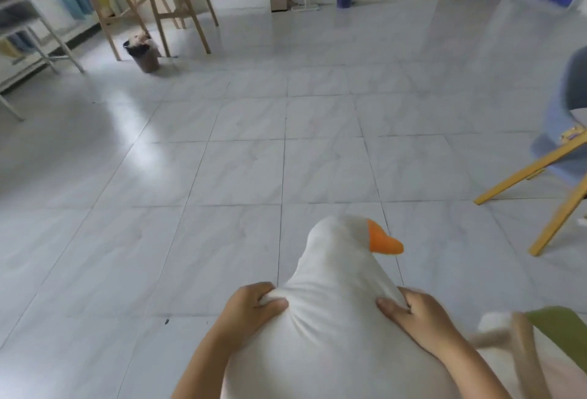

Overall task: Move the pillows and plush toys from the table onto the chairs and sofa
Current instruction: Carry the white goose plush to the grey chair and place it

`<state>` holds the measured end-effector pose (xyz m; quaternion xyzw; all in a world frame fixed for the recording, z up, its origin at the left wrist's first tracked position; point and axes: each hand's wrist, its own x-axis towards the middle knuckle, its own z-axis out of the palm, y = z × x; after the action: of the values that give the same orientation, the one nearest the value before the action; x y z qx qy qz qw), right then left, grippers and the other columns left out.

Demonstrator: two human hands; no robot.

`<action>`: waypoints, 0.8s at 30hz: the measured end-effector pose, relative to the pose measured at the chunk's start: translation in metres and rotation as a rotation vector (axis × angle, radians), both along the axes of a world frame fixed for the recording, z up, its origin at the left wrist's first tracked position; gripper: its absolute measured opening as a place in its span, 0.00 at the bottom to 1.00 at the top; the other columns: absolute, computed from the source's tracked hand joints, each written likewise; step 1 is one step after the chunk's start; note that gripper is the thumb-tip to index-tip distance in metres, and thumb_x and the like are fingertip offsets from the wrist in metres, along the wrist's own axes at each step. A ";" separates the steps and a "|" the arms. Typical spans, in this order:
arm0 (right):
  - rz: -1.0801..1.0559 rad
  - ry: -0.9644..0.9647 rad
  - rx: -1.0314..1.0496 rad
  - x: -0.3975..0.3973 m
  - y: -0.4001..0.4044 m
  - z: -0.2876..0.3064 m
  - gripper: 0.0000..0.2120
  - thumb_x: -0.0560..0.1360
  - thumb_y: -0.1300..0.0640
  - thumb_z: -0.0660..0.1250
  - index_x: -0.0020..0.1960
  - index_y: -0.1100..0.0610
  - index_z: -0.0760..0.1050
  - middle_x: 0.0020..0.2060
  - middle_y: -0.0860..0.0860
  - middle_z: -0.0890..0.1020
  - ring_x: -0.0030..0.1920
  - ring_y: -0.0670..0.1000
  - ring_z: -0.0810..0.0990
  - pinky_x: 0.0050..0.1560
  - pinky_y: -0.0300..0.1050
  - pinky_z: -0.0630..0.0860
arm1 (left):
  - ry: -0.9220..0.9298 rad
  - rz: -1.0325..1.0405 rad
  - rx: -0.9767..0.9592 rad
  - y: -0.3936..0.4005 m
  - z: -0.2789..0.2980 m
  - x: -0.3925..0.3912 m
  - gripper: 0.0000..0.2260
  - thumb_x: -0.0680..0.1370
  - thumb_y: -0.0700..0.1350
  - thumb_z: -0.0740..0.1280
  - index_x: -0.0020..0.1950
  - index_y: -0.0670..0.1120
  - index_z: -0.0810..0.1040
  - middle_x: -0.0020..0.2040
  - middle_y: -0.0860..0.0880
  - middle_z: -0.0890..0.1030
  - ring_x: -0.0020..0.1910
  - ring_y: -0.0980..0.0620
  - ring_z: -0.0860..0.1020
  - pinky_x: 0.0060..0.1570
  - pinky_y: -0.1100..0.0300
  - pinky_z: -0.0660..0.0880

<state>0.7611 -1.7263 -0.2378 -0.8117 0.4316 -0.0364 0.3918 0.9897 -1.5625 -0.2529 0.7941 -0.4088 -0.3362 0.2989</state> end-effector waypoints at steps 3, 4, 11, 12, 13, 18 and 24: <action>-0.144 -0.042 -0.011 0.041 -0.070 0.005 0.27 0.66 0.37 0.64 0.42 0.62 0.79 0.41 0.57 0.83 0.42 0.53 0.80 0.44 0.49 0.73 | -0.015 -0.143 0.022 -0.106 0.016 0.064 0.13 0.57 0.64 0.57 0.22 0.55 0.66 0.22 0.59 0.69 0.25 0.60 0.66 0.27 0.68 0.61; -0.174 -0.054 -0.018 0.050 -0.091 0.008 0.29 0.65 0.36 0.64 0.43 0.63 0.78 0.41 0.58 0.83 0.42 0.54 0.80 0.45 0.49 0.73 | -0.005 -0.186 0.033 -0.137 0.020 0.079 0.14 0.57 0.63 0.58 0.22 0.54 0.64 0.21 0.58 0.68 0.25 0.60 0.65 0.26 0.68 0.61; -0.451 0.009 0.000 0.059 -0.236 0.016 0.51 0.46 0.17 0.46 0.42 0.56 0.79 0.37 0.53 0.84 0.38 0.48 0.80 0.41 0.44 0.74 | -0.014 -0.484 0.080 -0.350 0.013 0.113 0.13 0.56 0.64 0.57 0.22 0.55 0.65 0.21 0.59 0.69 0.24 0.61 0.66 0.26 0.69 0.61; -0.479 0.001 -0.013 0.058 -0.259 0.011 0.51 0.46 0.16 0.46 0.43 0.56 0.79 0.38 0.53 0.84 0.39 0.48 0.81 0.42 0.44 0.75 | -0.017 -0.504 0.058 -0.383 0.009 0.114 0.13 0.56 0.64 0.58 0.23 0.56 0.66 0.22 0.59 0.70 0.25 0.61 0.66 0.28 0.69 0.61; -0.509 0.001 -0.024 0.058 -0.284 0.010 0.50 0.46 0.17 0.48 0.44 0.56 0.79 0.39 0.53 0.85 0.40 0.48 0.81 0.43 0.45 0.75 | -0.031 -0.521 0.033 -0.416 0.006 0.115 0.13 0.56 0.64 0.58 0.24 0.56 0.68 0.23 0.60 0.70 0.26 0.61 0.67 0.29 0.68 0.61; -0.618 -0.058 -0.119 0.035 -0.443 0.027 0.38 0.53 0.25 0.63 0.38 0.60 0.79 0.34 0.55 0.84 0.36 0.51 0.82 0.42 0.52 0.77 | -0.128 -0.661 -0.153 -0.605 0.028 0.090 0.11 0.58 0.64 0.58 0.25 0.59 0.70 0.27 0.64 0.73 0.31 0.63 0.70 0.30 0.69 0.64; -0.787 -0.091 -0.243 -0.032 -0.564 0.045 0.45 0.51 0.19 0.53 0.38 0.58 0.80 0.32 0.53 0.84 0.33 0.47 0.80 0.36 0.48 0.75 | -0.115 -0.834 -0.241 -0.779 0.052 0.022 0.12 0.57 0.63 0.58 0.23 0.56 0.68 0.30 0.64 0.74 0.35 0.62 0.71 0.30 0.68 0.62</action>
<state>0.7293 -2.2902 -0.1925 -0.6226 0.6840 -0.2698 0.2679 1.0121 -2.3410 -0.2009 0.5379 -0.7468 -0.3331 0.2049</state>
